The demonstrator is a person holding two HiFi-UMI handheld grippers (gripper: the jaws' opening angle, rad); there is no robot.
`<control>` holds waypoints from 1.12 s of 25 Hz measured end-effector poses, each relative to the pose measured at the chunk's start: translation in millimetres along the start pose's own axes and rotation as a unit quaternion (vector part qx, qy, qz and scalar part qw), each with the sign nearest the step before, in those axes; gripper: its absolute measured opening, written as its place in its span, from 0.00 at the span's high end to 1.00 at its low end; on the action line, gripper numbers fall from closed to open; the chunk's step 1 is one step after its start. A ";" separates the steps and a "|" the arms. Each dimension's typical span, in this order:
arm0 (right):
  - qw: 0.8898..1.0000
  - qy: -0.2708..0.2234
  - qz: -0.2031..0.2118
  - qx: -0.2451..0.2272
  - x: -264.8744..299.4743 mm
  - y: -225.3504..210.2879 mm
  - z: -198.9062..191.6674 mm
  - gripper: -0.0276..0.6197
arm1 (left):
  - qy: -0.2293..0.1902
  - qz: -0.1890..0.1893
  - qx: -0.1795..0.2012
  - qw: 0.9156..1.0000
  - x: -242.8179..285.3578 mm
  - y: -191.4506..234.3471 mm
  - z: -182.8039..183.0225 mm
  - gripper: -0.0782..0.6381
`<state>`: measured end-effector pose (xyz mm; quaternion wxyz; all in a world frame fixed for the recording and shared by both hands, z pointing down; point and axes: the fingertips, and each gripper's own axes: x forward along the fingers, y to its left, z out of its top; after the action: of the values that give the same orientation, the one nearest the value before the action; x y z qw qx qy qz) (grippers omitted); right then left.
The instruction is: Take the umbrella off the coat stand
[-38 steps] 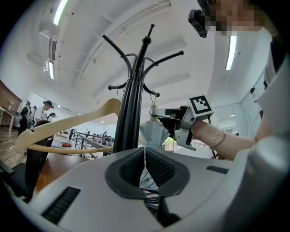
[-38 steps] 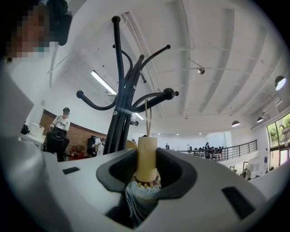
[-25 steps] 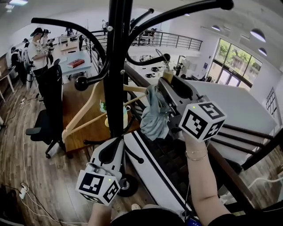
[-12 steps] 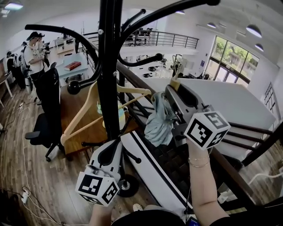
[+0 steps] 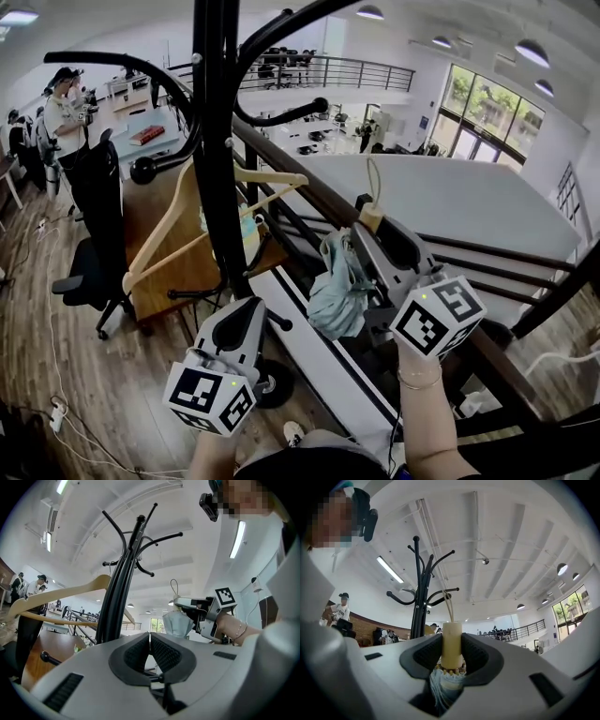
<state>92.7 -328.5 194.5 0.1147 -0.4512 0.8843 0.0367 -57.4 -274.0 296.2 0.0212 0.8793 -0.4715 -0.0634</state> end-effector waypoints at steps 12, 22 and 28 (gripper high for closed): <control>0.999 0.036 -0.016 0.015 -60.7 33.2 -40.1 0.74 | 0.033 -0.019 -0.001 0.999 -24.9 -28.2 -20.7 0.86; 0.996 0.078 -0.014 0.038 -90.9 72.4 -93.8 0.74 | 0.071 -0.027 0.006 0.997 -54.6 -40.2 -57.6 0.86; 0.993 0.110 -0.003 0.045 -102.7 100.7 -121.7 0.74 | 0.092 -0.022 -0.008 0.995 -74.3 -39.5 -74.2 0.86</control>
<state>49.0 -208.5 333.0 0.0372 -0.4492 0.8911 -0.0531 -55.6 -191.9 372.7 0.0706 0.8914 -0.4474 0.0136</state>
